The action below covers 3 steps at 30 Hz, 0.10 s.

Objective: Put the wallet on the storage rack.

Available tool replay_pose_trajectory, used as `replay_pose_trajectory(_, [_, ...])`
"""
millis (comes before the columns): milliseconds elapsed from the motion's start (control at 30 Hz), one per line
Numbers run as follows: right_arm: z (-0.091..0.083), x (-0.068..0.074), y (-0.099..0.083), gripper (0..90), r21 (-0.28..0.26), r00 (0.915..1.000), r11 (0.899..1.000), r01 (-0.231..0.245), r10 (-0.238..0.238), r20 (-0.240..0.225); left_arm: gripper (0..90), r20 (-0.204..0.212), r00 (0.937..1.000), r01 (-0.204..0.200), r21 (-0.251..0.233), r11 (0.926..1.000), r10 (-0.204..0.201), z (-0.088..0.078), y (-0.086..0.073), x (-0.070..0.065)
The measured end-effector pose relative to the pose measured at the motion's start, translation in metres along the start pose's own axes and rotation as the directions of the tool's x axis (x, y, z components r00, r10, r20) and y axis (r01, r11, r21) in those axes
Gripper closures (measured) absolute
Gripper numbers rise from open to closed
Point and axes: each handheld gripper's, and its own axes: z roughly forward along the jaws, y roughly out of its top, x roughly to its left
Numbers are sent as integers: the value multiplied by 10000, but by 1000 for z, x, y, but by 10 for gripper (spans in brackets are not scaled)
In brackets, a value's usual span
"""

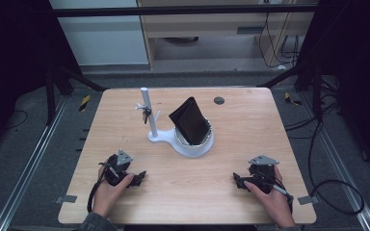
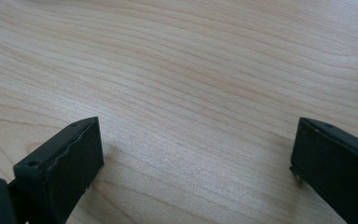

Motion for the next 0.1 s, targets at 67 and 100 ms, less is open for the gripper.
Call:
replay_pose_trajectory(67, [0,0,0,24,0,10000,10000,7,-7,-11,44,-52,10000,69,-157,9999,-70,-1,-3,3])
replay_pose_trajectory(100, [0,0,0,24,1,10000,10000,4,-4,-12,35,-44,9999,91,-204,9998,-92,-1,-4,4])
